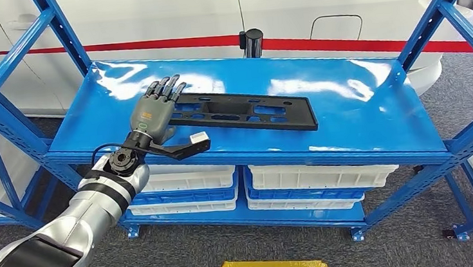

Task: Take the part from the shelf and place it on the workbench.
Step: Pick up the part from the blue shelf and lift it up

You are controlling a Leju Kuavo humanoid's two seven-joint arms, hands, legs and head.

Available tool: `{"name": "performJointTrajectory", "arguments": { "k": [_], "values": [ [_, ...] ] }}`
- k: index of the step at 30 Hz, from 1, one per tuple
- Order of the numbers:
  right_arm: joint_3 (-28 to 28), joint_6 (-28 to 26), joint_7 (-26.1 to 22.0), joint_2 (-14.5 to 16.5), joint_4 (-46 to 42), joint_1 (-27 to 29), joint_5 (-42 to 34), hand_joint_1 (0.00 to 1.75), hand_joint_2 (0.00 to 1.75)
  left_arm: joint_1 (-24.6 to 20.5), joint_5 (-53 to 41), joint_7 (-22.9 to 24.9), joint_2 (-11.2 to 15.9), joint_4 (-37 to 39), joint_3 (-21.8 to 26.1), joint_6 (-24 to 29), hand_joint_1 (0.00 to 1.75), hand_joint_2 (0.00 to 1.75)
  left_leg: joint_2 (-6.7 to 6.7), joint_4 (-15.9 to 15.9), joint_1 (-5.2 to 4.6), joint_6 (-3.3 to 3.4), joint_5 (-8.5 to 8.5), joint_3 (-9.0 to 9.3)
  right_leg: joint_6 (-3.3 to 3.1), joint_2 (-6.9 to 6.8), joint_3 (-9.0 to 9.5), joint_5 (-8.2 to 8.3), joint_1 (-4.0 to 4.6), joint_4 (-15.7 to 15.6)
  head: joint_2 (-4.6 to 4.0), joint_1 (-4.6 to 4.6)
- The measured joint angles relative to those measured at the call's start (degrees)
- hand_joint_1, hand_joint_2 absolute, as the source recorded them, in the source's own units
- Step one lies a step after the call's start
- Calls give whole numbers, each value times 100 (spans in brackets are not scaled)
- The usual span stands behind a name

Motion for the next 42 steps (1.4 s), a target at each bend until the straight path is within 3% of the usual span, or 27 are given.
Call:
{"name": "performJointTrajectory", "arguments": {
  "k": [5,17,42],
  "values": [
    [0,-2,8,1,1,-15,49,0,0,1,7,-38,45,114,0,274,0,175,-1,0,0,0,0,0,0,-1,-1,0,0,2,0,0],
    [4,-4,26,11,2,-61,118,0,0,1,-205,-119,73,176,4,309,0,175,-2,0,0,3,2,-1,0,-1,-2,0,-1,2,0,0],
    [51,15,93,43,2,-153,210,0,0,-251,-324,-51,-175,601,8,246,0,175,-2,0,-1,3,2,-1,0,-1,-3,0,-1,3,0,1]
  ]
}}
